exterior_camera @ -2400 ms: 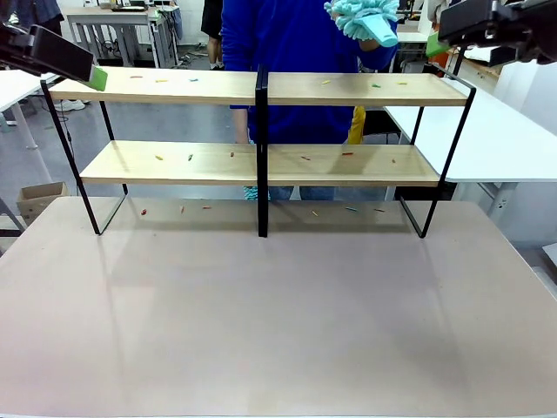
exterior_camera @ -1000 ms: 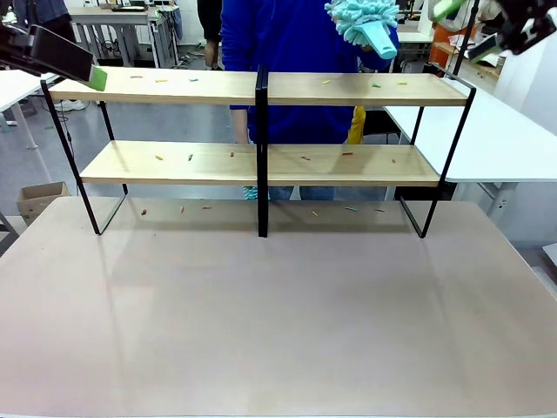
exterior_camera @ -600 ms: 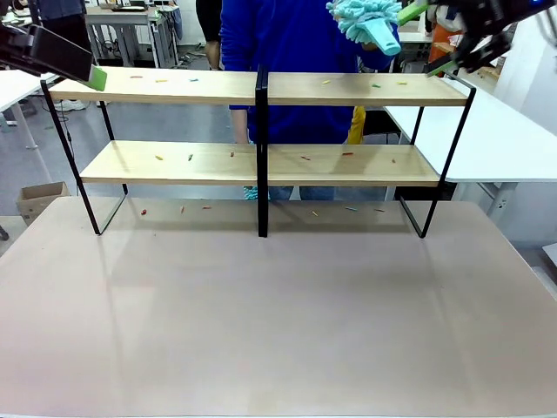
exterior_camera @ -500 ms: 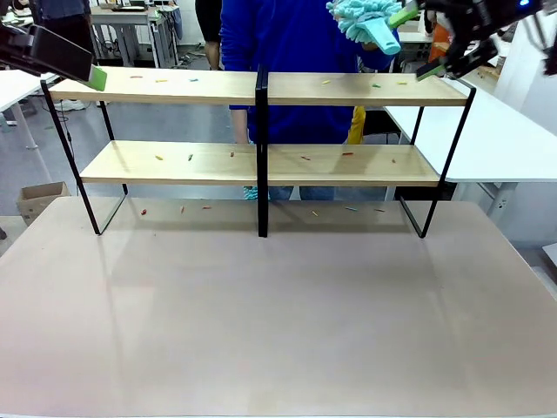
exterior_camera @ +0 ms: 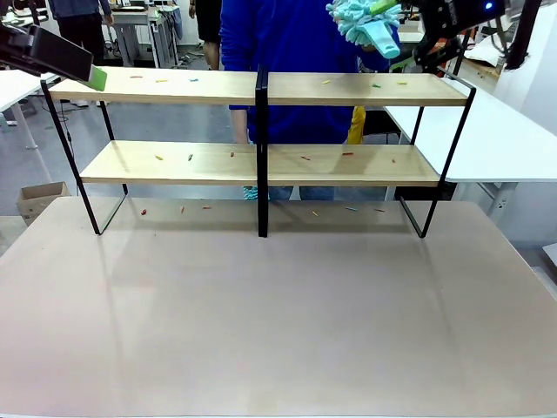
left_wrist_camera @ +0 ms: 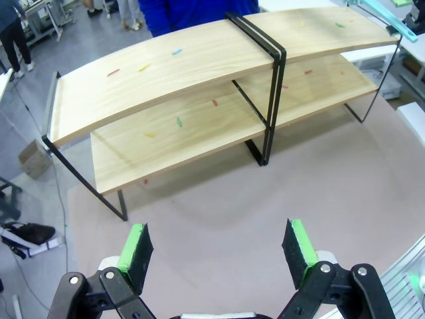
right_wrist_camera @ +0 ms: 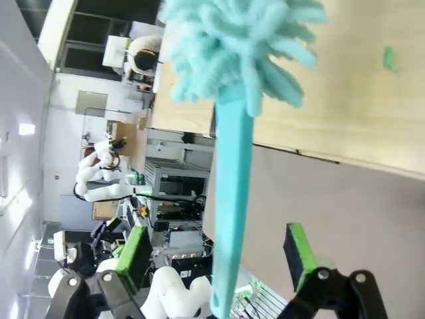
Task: Clean the shelves.
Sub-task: Pick up the Duster when the human hands it over.
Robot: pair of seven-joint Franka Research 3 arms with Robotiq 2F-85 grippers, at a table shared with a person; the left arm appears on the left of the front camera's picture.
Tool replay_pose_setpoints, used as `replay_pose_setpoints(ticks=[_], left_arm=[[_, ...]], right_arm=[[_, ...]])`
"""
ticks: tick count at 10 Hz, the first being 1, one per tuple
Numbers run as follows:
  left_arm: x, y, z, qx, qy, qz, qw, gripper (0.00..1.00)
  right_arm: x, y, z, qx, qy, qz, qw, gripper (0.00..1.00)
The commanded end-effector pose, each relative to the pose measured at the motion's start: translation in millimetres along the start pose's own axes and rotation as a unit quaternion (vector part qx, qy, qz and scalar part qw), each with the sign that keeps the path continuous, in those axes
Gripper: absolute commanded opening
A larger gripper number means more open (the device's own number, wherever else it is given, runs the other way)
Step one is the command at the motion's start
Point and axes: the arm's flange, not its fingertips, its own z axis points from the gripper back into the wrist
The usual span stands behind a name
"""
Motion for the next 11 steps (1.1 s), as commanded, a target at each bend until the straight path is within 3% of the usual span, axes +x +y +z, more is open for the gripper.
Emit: replay_pose_setpoints(ticks=[1,4,5,6,7,8,9,11], left_arm=[[0,1,0,0.002,-0.001,0.003,1.0,1.0],[0,1,0,0.002,-0.001,0.003,1.0,1.0],[0,1,0,0.002,-0.001,0.003,1.0,1.0],[0,1,0,0.002,-0.001,0.003,1.0,1.0],[0,1,0,0.002,-0.001,0.003,1.0,1.0],[0,1,0,0.002,-0.001,0.003,1.0,1.0],[0,1,0,0.002,-0.001,0.003,1.0,1.0],[0,1,0,0.002,-0.001,0.003,1.0,1.0]], right_arm=[[-4,-9,4,0.043,-0.011,0.026,0.999,1.0],[-3,-16,6,0.059,-0.027,0.026,0.998,1.0],[-3,-17,6,0.052,-0.032,0.026,0.998,0.4],[-3,-18,4,0.049,-0.03,0.027,0.998,0.4],[-3,-20,1,0.044,-0.027,0.023,0.998,0.0],[-3,-21,0,0.047,-0.029,0.025,0.998,0.35],[-3,-20,0,0.048,-0.03,0.027,0.998,0.0],[-4,-21,-1,0.041,-0.028,0.026,0.998,0.0]])
